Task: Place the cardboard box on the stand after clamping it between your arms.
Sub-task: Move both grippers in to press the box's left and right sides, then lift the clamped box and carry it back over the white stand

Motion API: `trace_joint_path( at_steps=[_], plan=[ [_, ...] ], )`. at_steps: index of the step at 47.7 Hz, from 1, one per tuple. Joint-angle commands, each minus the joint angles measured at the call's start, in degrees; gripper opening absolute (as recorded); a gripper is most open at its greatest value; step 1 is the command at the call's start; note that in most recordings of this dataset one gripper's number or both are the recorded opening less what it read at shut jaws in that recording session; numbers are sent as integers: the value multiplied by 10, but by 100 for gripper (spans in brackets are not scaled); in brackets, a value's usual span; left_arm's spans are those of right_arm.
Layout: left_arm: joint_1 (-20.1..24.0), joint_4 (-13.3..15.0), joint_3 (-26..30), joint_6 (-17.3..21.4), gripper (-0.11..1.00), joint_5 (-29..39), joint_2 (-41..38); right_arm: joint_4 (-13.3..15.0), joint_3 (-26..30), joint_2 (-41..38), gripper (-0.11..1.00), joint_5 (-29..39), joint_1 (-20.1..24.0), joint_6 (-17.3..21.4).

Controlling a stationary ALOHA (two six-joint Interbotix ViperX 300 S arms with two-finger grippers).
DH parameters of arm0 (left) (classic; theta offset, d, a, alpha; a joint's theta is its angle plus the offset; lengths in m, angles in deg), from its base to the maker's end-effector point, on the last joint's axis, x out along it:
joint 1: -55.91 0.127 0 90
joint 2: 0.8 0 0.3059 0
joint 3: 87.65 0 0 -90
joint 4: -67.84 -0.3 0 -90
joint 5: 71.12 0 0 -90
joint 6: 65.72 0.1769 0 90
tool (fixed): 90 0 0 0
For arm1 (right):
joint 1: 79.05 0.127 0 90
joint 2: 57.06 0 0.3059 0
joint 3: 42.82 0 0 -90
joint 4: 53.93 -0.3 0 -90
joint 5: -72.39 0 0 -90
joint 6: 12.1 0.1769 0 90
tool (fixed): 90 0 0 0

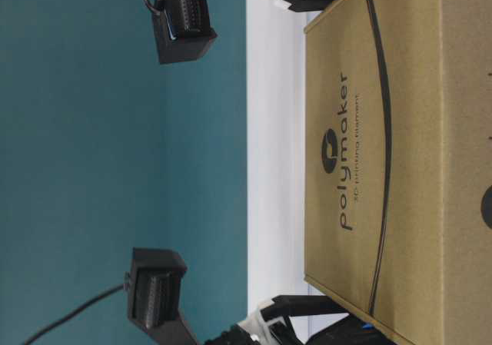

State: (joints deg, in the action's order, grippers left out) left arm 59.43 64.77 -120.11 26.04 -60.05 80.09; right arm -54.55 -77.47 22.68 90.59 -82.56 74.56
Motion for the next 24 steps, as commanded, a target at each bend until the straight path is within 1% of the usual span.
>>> trace_joint_path(
  at_steps=[1, 5, 18, 24],
  plan=[
    [-4, -2, 45, 3, 88, 11, 21, -4, 37, 23, 98, 3, 1, 4],
    [-5, -2, 68, 2, 88, 41, 38, -9, 52, 39, 98, 31, 1, 5],
    [-4, -2, 147, 3, 88, 163, 88, -9, 129, 99, 98, 179, 1, 3],
    [-3, -2, 201, 2, 88, 230, 106, -9, 163, 123, 98, 226, 1, 4]
  ],
)
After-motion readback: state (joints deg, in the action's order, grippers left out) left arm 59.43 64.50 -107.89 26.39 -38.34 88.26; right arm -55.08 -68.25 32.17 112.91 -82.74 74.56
